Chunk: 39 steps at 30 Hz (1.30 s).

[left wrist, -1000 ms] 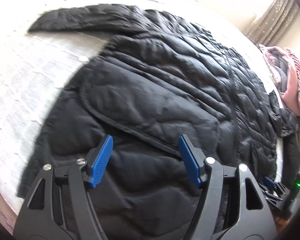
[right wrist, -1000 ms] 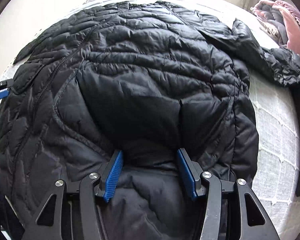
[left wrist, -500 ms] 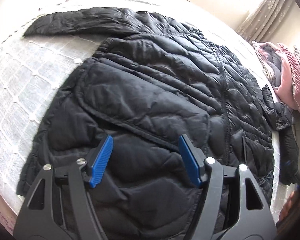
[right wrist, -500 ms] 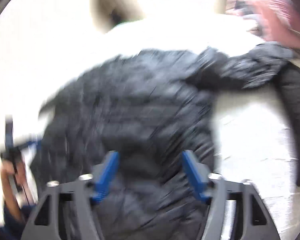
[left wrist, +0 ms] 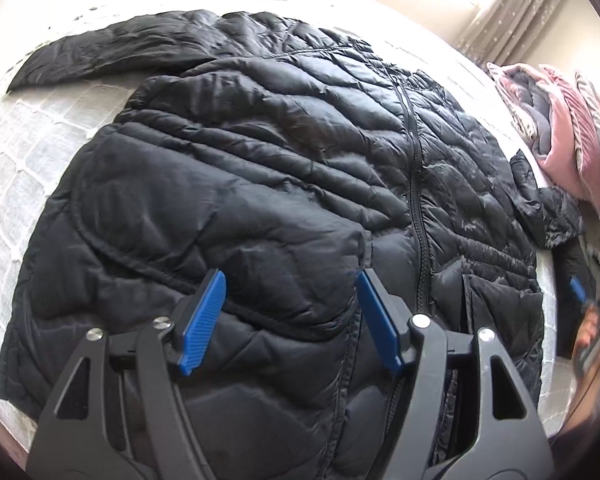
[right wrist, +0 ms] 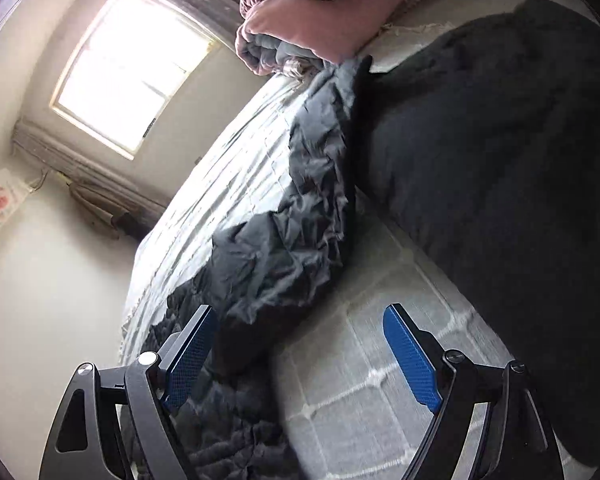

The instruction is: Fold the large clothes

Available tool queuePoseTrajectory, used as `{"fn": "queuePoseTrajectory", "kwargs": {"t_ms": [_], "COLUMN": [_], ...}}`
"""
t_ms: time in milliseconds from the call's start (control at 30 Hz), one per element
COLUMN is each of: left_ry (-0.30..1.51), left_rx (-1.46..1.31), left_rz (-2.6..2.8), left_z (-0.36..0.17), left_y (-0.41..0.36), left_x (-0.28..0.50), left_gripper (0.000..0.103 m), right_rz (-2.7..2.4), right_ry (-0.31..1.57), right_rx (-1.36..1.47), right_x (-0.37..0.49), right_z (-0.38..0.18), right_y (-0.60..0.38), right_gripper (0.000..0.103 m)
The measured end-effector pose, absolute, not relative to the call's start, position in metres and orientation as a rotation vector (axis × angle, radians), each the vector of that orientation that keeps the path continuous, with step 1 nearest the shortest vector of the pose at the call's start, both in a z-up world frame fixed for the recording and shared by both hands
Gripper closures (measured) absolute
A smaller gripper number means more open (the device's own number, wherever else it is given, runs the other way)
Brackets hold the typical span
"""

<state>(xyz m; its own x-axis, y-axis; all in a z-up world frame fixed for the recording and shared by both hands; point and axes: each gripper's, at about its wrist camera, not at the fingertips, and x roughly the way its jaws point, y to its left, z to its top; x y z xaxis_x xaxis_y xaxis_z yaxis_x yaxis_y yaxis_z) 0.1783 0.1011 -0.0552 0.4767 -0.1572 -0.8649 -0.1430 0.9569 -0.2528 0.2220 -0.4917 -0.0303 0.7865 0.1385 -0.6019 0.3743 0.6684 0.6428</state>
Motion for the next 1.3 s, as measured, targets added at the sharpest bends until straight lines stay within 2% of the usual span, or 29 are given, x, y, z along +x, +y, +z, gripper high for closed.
{"fn": "queuePoseTrajectory", "kwargs": {"t_ms": [100,333,400,433,867,1033,1300], "left_ry": [1.081,1.08,1.081,1.083,1.087,1.088,1.107], "left_rx": [-0.285,-0.278,-0.28,-0.285,-0.375,-0.385,-0.384], "left_rz": [-0.006,-0.004,-0.005,-0.008,-0.06,-0.078,-0.129], "left_z": [-0.057,-0.062,-0.062,-0.063,-0.057,-0.058,-0.059], "left_y": [0.098,0.097,0.098,0.099,0.108,0.113,0.12], "left_x": [0.181,0.183,0.183,0.183,0.177,0.176,0.174], "left_gripper": [0.034,0.034,0.034,0.034,0.034,0.034,0.034], "right_rz": [-0.206,-0.327,-0.362,-0.385,-0.546,-0.559,-0.654], "right_ry": [0.658,0.712,0.724,0.743,0.504,0.516,0.581], "right_rx": [0.806,0.715,0.692,0.663,0.258,0.187,0.159], "right_x": [0.255,0.325,0.334,0.339,0.231,0.182,0.161], "right_z": [-0.033,-0.059,-0.064,-0.065,0.042,0.054,0.053], "right_y": [-0.499,-0.493,-0.493,-0.491,-0.448,-0.433,-0.472], "right_gripper": [0.019,0.037,0.059,0.097,0.101,0.101,0.101]}}
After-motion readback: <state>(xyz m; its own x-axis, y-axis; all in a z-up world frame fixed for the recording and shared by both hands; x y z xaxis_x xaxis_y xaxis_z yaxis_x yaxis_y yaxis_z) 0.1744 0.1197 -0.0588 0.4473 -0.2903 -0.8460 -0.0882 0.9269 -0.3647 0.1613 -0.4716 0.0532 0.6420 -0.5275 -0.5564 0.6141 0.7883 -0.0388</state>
